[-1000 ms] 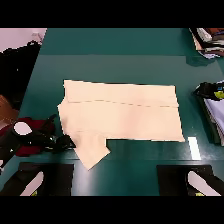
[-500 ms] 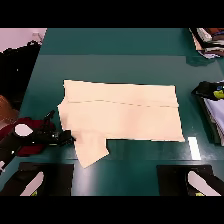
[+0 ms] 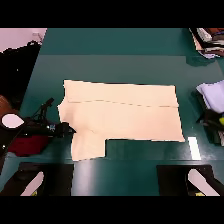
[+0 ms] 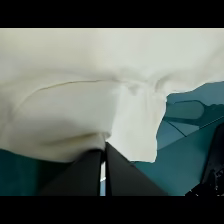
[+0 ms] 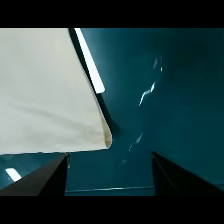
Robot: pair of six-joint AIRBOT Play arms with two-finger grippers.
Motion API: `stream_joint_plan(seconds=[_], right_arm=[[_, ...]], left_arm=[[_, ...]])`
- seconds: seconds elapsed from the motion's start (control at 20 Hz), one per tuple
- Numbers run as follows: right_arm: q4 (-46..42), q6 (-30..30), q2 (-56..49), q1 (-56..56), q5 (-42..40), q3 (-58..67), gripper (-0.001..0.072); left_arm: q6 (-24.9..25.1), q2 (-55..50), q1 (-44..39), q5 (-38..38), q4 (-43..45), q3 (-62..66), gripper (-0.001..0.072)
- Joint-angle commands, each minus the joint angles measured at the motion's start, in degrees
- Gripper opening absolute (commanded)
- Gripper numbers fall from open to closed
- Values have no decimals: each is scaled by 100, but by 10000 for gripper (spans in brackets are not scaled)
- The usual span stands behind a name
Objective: Fold the shirts.
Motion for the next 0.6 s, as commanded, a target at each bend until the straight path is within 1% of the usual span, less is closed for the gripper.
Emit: stream_joint_plan(seconds=[0.0, 0.05, 0.1, 0.15, 0.3, 0.35, 0.4, 0.55], right_arm=[[472, -9, 105, -417, -245, -1169, 545], [678, -35, 103, -420, -409, -1377, 500], [872, -50, 103, -420, -551, -1545, 481], [999, -50, 103, -420, -656, -1690, 481], [1001, -52, 103, -420, -796, -1923, 480], [999, -59, 103, -420, -831, -1952, 473], [1001, -59, 101, -420, -868, -1965, 439], [999, -59, 13, -420, -863, -1961, 438]], left_arm=[[66, 13, 0, -2, -13, 201, 24], [66, 13, 0, -7, -13, 201, 25], [68, 13, 0, -9, -15, 201, 25], [68, 13, 0, -4, -15, 201, 24], [68, 13, 0, -7, -15, 201, 25], [68, 13, 0, -4, -13, 201, 25], [68, 13, 0, -4, -13, 201, 25], [68, 13, 0, -7, -13, 201, 25]])
